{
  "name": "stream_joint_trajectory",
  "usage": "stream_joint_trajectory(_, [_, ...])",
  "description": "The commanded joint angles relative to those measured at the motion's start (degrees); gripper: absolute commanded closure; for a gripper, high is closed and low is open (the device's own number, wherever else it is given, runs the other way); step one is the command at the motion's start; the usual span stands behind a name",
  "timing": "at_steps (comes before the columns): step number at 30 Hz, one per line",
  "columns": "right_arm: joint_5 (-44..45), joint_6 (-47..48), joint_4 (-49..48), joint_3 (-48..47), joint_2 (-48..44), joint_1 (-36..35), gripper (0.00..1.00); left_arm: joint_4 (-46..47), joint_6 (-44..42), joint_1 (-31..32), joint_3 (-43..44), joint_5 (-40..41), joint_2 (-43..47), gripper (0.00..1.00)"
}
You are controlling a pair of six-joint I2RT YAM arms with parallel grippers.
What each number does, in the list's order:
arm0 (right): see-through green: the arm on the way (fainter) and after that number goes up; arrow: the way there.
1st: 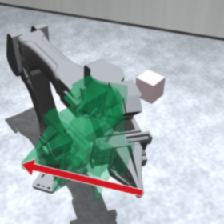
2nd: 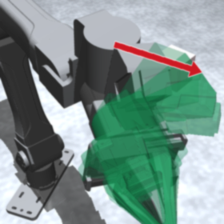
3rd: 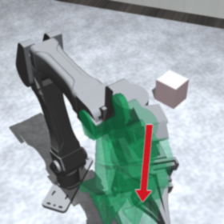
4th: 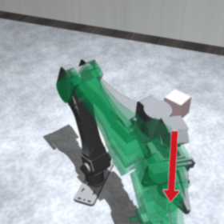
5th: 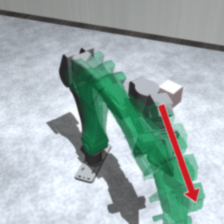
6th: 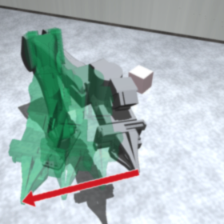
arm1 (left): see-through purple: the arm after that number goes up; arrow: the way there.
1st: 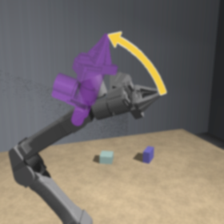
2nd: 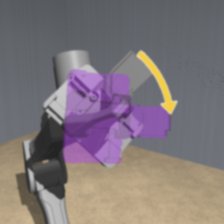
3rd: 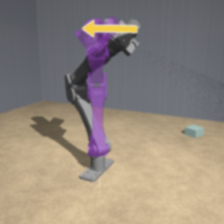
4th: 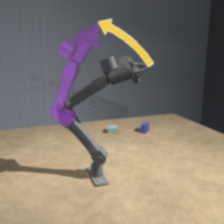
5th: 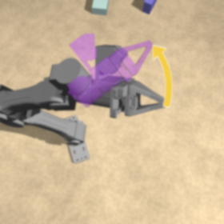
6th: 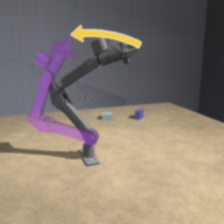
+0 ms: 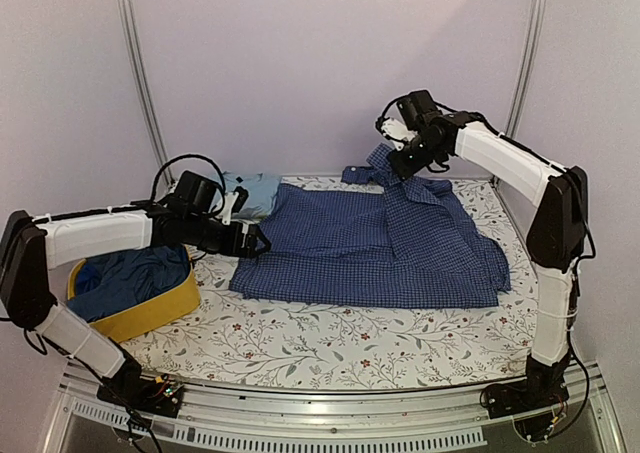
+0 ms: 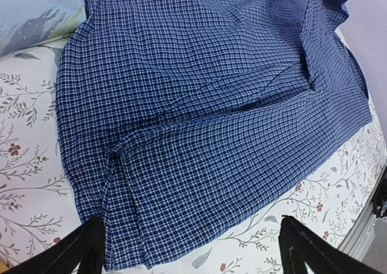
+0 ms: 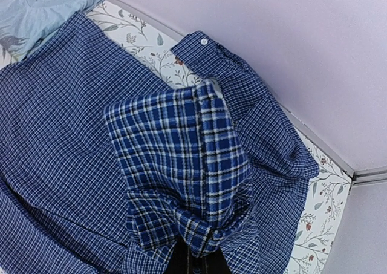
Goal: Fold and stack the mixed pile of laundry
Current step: Adjust the 1/3-folded shirt at the center of the board.
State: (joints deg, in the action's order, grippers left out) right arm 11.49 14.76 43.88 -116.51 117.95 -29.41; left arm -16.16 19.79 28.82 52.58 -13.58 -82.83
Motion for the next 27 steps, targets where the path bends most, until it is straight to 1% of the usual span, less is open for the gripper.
stream_joint_trajectory(1, [-1.4,-5.9,6.6,1.6,0.9,-3.0,1.00,0.0,0.0,-1.4,1.5,0.6,-1.7,0.00])
stream_joint_trajectory(4, [-4.2,-10.0,8.7,3.7,1.5,-5.4,1.00,0.2,0.0,-2.1,1.4,-0.1,-2.5,0.00])
stream_joint_trajectory(11, [-22.8,-22.6,8.6,4.3,3.4,-7.9,1.00,0.1,0.0,-3.6,0.4,-1.5,-2.5,0.00])
stream_joint_trajectory(15, [-36.4,-29.0,3.3,4.7,5.3,-8.1,1.00,0.1,-0.1,-4.2,-0.6,-1.9,-1.6,0.00])
stream_joint_trajectory(17, [-44.7,-32.5,-0.1,4.4,6.6,-8.1,1.00,-0.1,-0.1,-4.4,-1.0,-2.0,-1.0,0.00])
stream_joint_trajectory(20, [-50.9,-37.0,-4.0,3.6,8.0,-8.2,1.00,-0.7,-0.2,-4.6,-1.5,-2.0,-0.2,0.00])
stream_joint_trajectory(23, [-53.7,-40.6,-7.3,3.6,9.3,-8.7,1.00,-0.8,-0.1,-4.8,-2.4,-1.7,0.8,0.00])
stream_joint_trajectory(25, [-55.2,-42.6,-10.4,3.5,10.4,-9.1,0.97,-0.8,0.0,-5.0,-2.9,-1.6,1.1,0.00])
stream_joint_trajectory(26, [-55.1,-43.6,-11.7,3.6,11.0,-9.4,0.93,-0.8,0.1,-5.0,-3.0,-1.5,1.2,0.00])
stream_joint_trajectory(27, [-54.4,-44.0,-12.6,3.4,11.5,-9.6,0.85,-0.7,0.2,-5.1,-3.1,-1.7,1.2,0.00])
